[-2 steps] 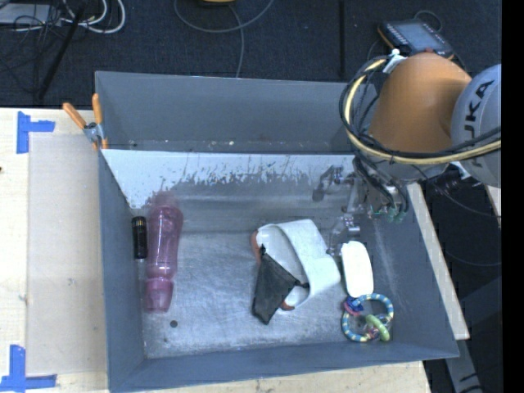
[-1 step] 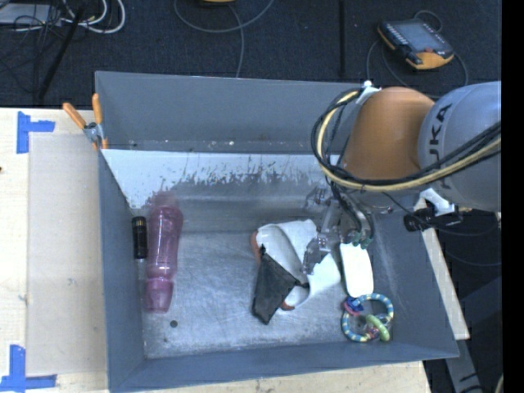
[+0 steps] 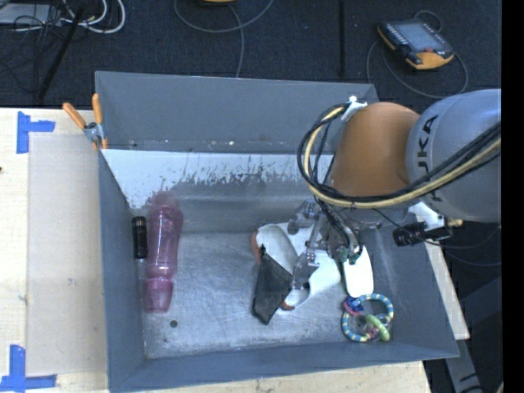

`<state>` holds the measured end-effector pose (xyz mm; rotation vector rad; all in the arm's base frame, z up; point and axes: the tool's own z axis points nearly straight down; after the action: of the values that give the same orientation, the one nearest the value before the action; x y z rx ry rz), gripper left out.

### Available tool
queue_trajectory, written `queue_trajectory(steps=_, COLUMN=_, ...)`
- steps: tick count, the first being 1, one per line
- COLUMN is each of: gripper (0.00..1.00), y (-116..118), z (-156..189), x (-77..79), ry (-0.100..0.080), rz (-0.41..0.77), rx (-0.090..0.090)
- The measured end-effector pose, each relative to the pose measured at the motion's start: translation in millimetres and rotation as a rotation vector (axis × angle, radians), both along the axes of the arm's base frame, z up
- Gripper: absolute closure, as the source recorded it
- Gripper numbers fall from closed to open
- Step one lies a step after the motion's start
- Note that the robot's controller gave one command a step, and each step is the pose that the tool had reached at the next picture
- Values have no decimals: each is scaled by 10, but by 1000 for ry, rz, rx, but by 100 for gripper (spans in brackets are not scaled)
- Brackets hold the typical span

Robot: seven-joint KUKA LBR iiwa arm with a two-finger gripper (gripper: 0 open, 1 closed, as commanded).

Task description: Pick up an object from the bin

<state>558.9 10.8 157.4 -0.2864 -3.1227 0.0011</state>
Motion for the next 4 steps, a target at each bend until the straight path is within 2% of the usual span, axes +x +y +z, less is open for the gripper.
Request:
queue_trajectory(steps=1, gripper=0, y=-24, z=13, x=297, ry=-6, rz=-278, rx=0)
queue_trajectory(steps=2, gripper=0, y=-111, z=-647, x=328, ry=-41, rz=-301, rx=3)
queue_trajectory(steps=3, gripper=100, y=-103, z=-627, x=260, ry=-6, rz=-300, rx=-1)
queue_trajectory(steps=4, gripper=100, y=-103, z=-628, x=259, ry=-6, rz=-299, rx=-1)
